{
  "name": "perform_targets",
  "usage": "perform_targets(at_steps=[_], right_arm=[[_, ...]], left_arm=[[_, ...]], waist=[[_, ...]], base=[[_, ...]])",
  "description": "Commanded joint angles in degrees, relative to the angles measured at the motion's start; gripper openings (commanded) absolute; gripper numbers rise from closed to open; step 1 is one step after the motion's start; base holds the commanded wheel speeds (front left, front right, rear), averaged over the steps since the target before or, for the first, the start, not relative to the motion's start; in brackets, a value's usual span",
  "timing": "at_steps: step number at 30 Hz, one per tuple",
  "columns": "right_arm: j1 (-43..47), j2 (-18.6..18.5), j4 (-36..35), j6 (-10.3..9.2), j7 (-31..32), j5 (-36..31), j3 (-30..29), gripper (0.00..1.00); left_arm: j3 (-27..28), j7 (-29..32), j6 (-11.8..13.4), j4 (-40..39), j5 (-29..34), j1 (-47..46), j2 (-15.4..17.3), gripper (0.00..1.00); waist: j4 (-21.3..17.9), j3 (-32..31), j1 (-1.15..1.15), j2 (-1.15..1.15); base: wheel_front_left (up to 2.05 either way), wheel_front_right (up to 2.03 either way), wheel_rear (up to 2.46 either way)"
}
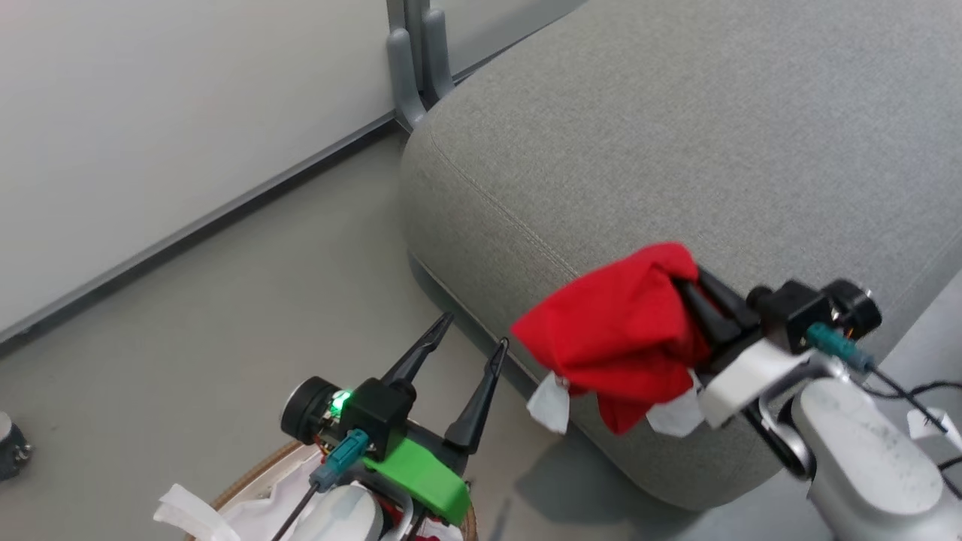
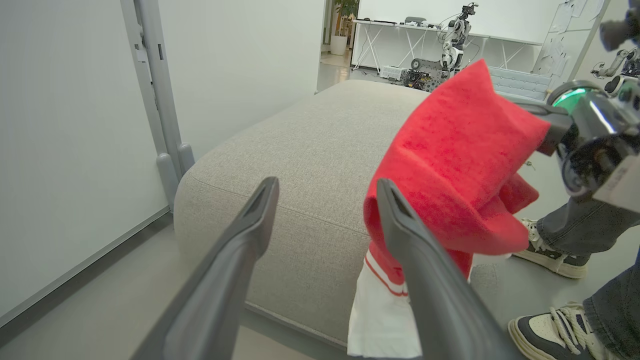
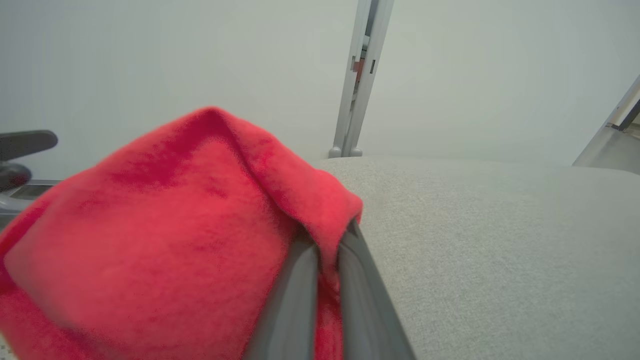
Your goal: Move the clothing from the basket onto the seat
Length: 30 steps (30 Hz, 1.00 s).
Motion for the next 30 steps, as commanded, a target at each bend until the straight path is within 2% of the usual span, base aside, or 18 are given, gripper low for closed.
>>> perform_targets(at_steps=[1, 10, 16, 22, 30], right_arm=[[-5.2, -1.1, -0.3, -0.06, -0.1, -0.6, -0.2, 0.00], [-25.0, -7.5, 3.8, -0.07, -0.1, -4.4, -6.1, 0.00], [-34.7, -9.6, 9.5, -0.07, -0.1, -7.1, -10.9, 0.00], [-37.3, -7.7, 16.5, -0.07, -0.1, -9.5, -18.9, 0.00], [-31.3, -4.4, 25.8, -0.07, -0.1, -14.7, -31.3, 0.00]], left_arm=[[0.6, 0.0, -0.2, -0.2, 0.1, -1.2, 1.8, 1.00], [-0.2, 0.0, -0.2, -2.2, 0.4, -5.1, 7.0, 1.00], [-1.9, 0.0, -0.2, -3.0, -0.2, -8.8, 9.3, 1.00], [-3.3, 0.0, -0.2, -2.9, -1.1, -11.6, 10.2, 1.00], [-2.5, 0.0, -0.2, -2.0, -1.7, -12.3, 10.9, 1.00]], waist=[[-1.2, 6.6, 0.00, 0.00], [3.4, 18.1, 0.00, 0.00], [6.7, 24.3, 0.00, 0.00], [9.7, 28.4, 0.00, 0.00], [11.0, 29.7, 0.00, 0.00]], base=[[0.00, 0.00, 0.00], [0.00, 0.00, 0.00], [0.00, 0.00, 0.00], [0.00, 0.00, 0.00], [0.00, 0.00, 0.00]])
